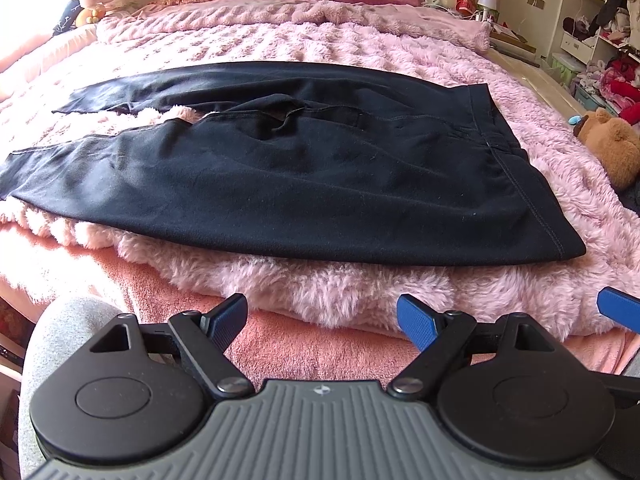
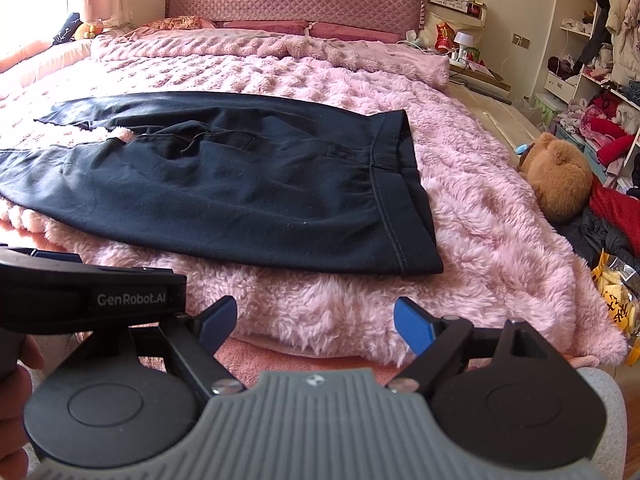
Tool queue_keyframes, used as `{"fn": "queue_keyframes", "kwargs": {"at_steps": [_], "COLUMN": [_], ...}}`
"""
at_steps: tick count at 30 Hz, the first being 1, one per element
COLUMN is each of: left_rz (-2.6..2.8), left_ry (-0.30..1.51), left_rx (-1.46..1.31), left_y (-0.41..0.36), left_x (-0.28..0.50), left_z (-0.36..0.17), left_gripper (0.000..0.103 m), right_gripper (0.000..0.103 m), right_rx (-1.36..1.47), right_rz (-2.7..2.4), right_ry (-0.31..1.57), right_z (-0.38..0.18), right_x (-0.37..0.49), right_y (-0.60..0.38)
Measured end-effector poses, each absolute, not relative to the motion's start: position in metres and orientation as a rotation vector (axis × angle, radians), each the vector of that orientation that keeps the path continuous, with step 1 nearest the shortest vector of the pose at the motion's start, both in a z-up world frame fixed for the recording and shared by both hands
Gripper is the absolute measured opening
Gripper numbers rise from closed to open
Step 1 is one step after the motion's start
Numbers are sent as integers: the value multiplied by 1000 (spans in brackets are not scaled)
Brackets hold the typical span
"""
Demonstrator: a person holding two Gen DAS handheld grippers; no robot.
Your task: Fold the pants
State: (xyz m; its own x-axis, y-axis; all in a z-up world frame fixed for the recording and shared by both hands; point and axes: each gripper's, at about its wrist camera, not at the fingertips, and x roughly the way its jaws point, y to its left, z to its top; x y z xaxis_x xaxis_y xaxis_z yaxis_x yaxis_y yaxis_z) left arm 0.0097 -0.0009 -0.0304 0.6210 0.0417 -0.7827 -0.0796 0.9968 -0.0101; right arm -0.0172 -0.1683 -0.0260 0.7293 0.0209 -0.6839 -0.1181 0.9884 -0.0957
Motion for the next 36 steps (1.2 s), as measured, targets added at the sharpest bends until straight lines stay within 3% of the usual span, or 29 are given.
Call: {"fn": "queue_keyframes", "kwargs": {"at_steps": [24, 29, 36], "left_rz": [38, 47, 153], "left_ry": [893, 803, 668], "left_rx": [-107, -197, -320], "left_y": [17, 42, 108], "left_x": [11, 9, 11], "left_z": [-26, -6, 30], "left_gripper": [97, 92, 92], "right_gripper": [82, 82, 82], "right_rx": [-59, 34, 21], "right_rz": [141, 179, 181], "right_ry": [738, 717, 698], "right_z": [-25, -21, -28], "right_x": [-12, -1, 14], "right_y": [-171, -182, -188]}}
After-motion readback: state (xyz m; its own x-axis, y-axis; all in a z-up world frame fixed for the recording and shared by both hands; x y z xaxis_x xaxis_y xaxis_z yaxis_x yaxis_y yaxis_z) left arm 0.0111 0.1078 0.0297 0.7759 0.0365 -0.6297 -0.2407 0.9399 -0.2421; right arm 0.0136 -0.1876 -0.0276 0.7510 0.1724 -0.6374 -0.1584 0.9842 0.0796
